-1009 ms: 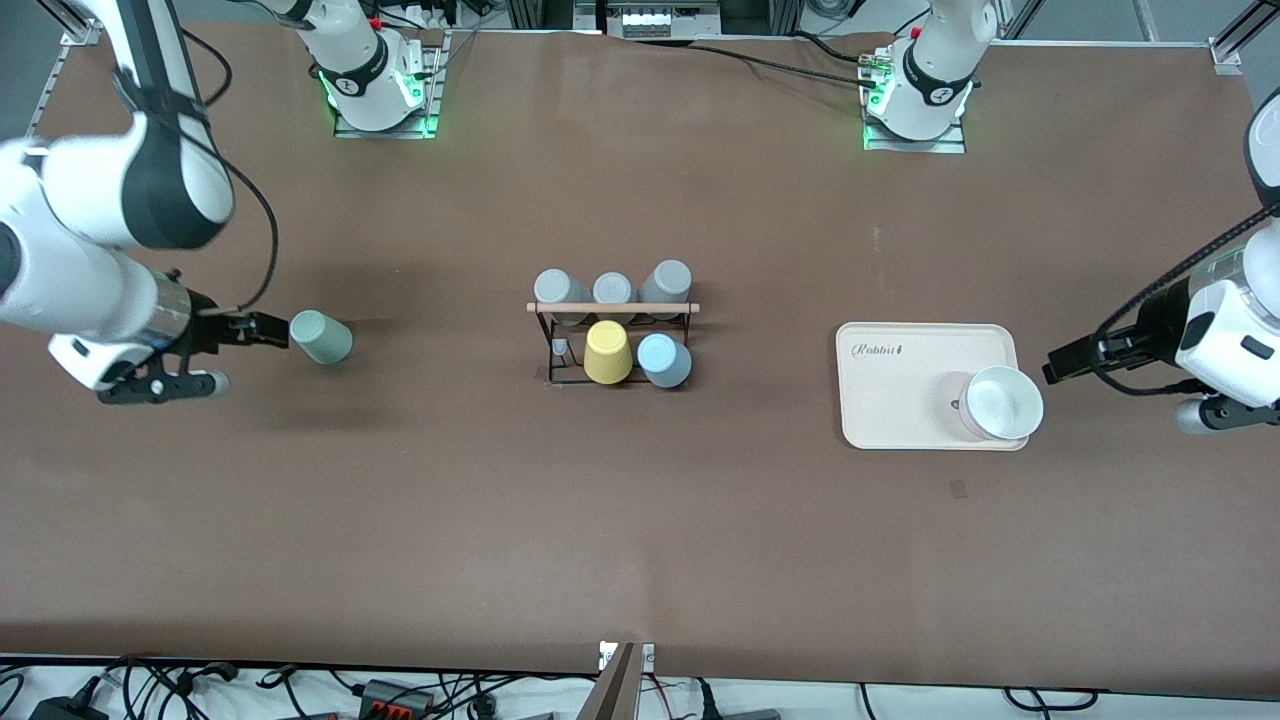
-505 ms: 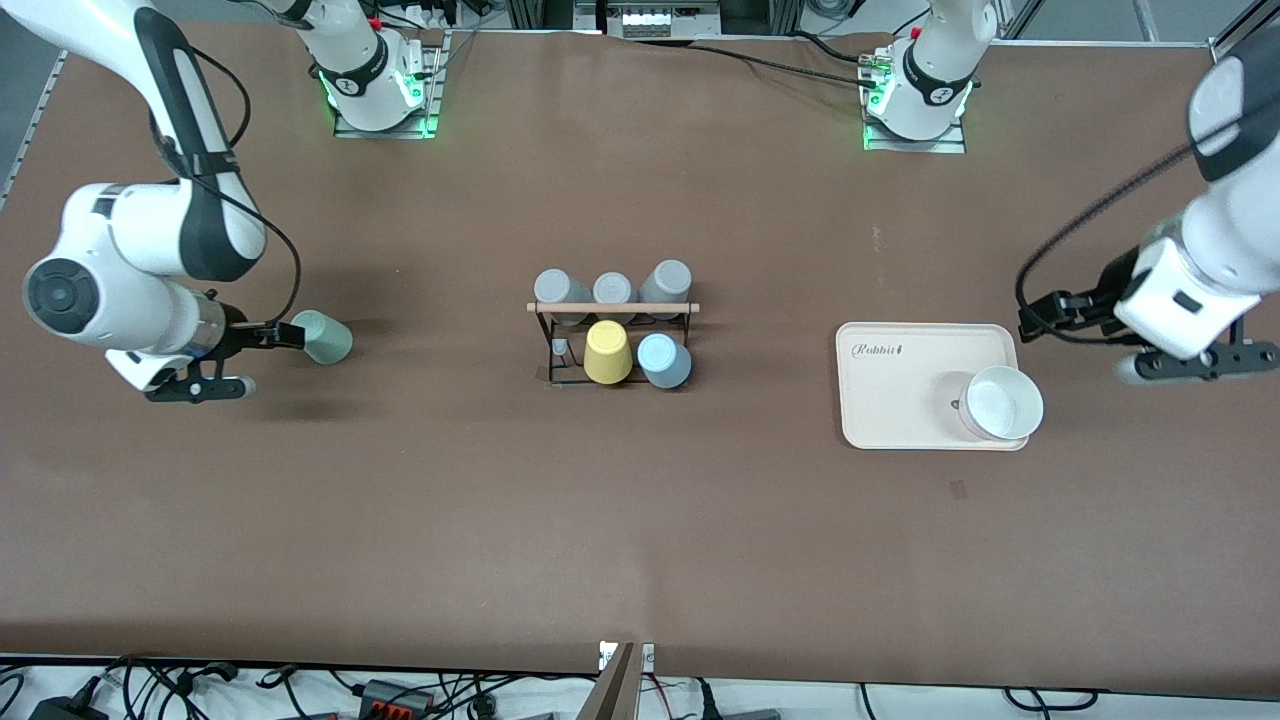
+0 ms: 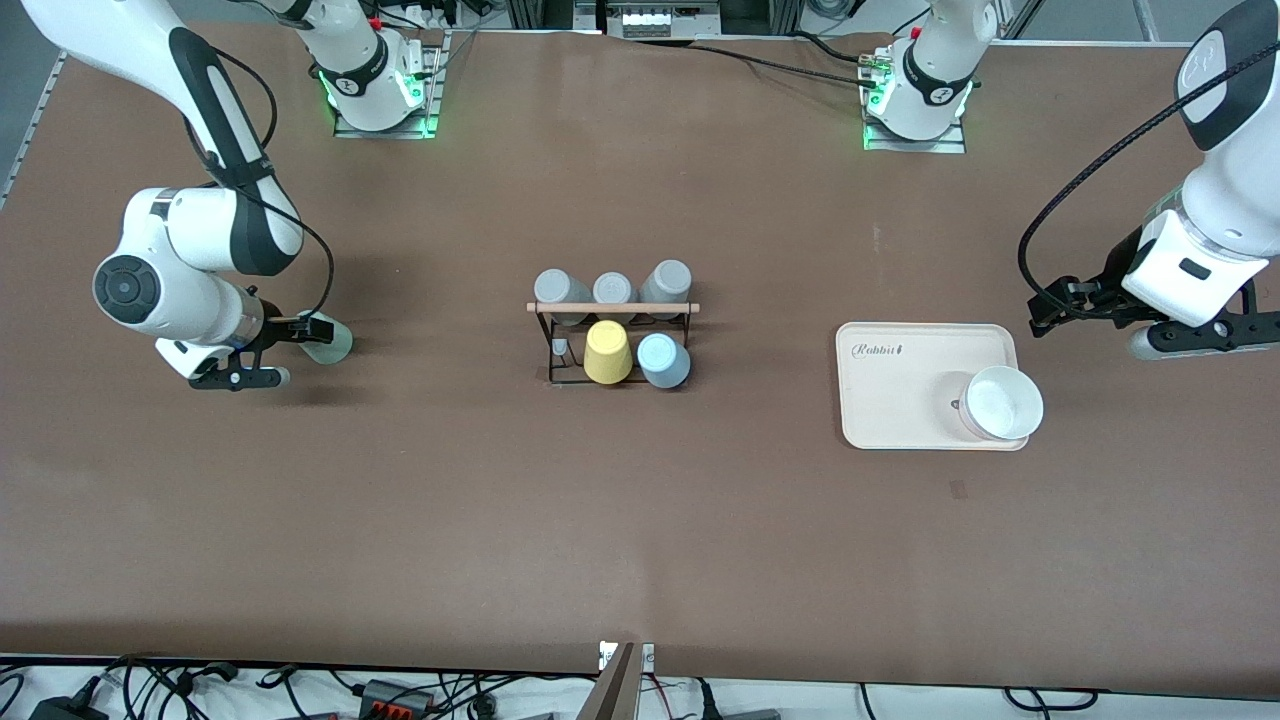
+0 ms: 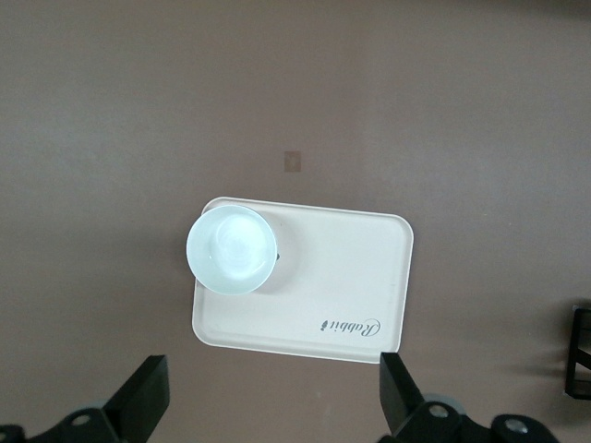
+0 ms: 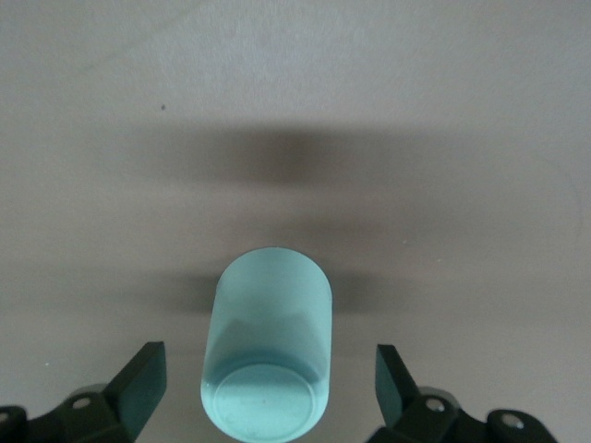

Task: Hang scattered cups on rack with three cups
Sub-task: 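Grasp the pale teal cup with the right gripper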

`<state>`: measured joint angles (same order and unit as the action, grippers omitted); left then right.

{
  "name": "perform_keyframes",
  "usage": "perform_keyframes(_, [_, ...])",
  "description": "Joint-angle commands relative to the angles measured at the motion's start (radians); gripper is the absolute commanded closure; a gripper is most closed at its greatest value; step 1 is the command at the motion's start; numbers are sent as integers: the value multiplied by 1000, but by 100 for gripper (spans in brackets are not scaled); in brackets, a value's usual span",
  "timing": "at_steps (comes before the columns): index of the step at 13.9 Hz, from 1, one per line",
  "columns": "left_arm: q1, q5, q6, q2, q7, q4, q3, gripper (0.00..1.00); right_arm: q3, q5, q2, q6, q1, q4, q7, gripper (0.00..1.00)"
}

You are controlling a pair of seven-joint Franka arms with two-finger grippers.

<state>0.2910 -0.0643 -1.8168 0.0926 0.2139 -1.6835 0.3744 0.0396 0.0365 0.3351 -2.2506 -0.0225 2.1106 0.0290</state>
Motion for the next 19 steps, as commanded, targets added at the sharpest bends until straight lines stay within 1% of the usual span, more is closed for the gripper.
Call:
perform_keyframes(1, [14,-15,5,-22,-19,-13,15,0,-4,-1,7,-56,1,43,-21,0])
perform_keyframes(6, [16,-6,109,-42,-19,-21,14,0,-7,-4,25,-61,2,40,-23,0])
perform_keyframes(7, [16,-5,117,-40,-21,-21,15,0,-7,-4,25,-58,1,42,-23,14])
perform_keyframes(8, [14,-5,116,-37,-22,-16,15,0,-7,-4,25,-52,-1,40,-23,30])
perform_keyframes(10, [16,-5,109,-33,-54,-7,14,0,-6,-4,22,-41,3,34,-21,66])
perform_keyframes(11, [16,-8,105,-33,-62,-7,12,0,-7,-4,18,-23,3,26,-20,74])
perform_keyframes(12, [16,-8,103,-33,-61,-2,11,0,-7,-4,12,-3,-1,8,-18,76])
perform_keyframes(13, [16,-12,106,-25,-62,13,9,0,-12,-6,5,37,-1,-30,-15,77])
perform_keyframes(15, [37,32,105,-27,-62,13,6,0,-50,-23,19,182,3,-192,-15,77])
perform_keyframes(16, [69,91,106,-30,-64,11,6,0,-72,-36,31,248,-4,-268,-17,77])
perform_keyframes(17, [88,119,106,-28,-67,10,6,0,-81,-62,71,302,-17,-359,-17,77])
perform_keyframes(19, [96,110,93,-27,-111,13,6,0,-83,-107,134,396,-60,-516,-17,77])
